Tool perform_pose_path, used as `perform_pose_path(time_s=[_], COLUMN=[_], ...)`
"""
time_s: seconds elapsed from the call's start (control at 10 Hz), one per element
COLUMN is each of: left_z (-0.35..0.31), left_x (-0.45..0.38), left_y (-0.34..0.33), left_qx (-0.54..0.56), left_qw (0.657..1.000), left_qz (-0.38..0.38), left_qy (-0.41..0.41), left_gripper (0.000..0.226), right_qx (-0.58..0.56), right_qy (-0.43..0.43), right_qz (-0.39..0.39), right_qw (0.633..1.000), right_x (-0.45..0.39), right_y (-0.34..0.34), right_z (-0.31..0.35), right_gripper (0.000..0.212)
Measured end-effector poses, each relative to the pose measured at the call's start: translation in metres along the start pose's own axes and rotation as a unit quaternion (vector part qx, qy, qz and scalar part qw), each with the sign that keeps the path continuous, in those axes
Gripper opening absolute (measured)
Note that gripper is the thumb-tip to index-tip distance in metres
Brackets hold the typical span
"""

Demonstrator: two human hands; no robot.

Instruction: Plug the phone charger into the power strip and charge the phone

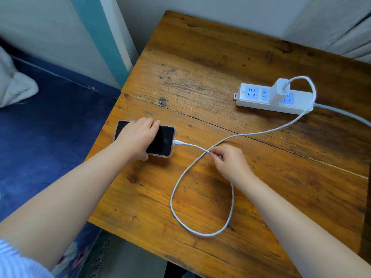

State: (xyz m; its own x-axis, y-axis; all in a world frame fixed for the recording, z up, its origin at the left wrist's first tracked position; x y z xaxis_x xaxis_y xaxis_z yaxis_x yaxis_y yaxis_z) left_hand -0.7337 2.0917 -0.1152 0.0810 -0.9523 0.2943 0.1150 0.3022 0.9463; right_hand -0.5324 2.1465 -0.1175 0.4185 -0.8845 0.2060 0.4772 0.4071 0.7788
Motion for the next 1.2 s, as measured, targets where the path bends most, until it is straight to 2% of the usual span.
perform_pose_path(time_s=[0.2, 0.3, 0.8, 1.0, 1.1, 1.2], left_z=[-0.009, -0.015, -0.02, -0.029, -0.048, -0.083], left_x=[-0.018, -0.024, -0.031, -0.031, -0.034, -0.029], left_y=[-0.004, -0.004, -0.006, 0.005, 0.014, 0.019], left_qx=[-0.028, -0.038, -0.044, -0.045, 0.047, 0.184], left_qw=[0.999, 0.998, 0.998, 0.997, 0.998, 0.977], left_qz=[0.005, 0.003, 0.014, 0.058, -0.001, -0.102], left_qy=[-0.035, -0.048, -0.033, -0.033, -0.04, -0.016], left_gripper=[0.1, 0.1, 0.094, 0.104, 0.081, 0.058], right_qx=[0.07, 0.083, 0.047, 0.026, 0.019, 0.005], right_qy=[0.016, 0.027, 0.065, 0.049, 0.048, 0.021], right_qz=[0.026, 0.001, -0.037, -0.06, -0.06, -0.063], right_qw=[0.997, 0.996, 0.996, 0.997, 0.997, 0.998], right_x=[0.005, 0.008, 0.013, 0.011, 0.013, 0.013], right_y=[-0.011, -0.01, -0.011, -0.006, -0.008, -0.006], right_z=[-0.009, -0.013, -0.021, -0.026, -0.027, -0.037], right_gripper=[0.023, 0.023, 0.018, 0.017, 0.018, 0.018])
Point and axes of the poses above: each hand's wrist, its own x-axis away from the middle knuckle, its own y-axis out of the back of the hand, z = x × y, the point moved 5 cm from there along -x, towards the middle knuckle, and after that the axes turned 14 degrees about -z, right-handed, at the moved point
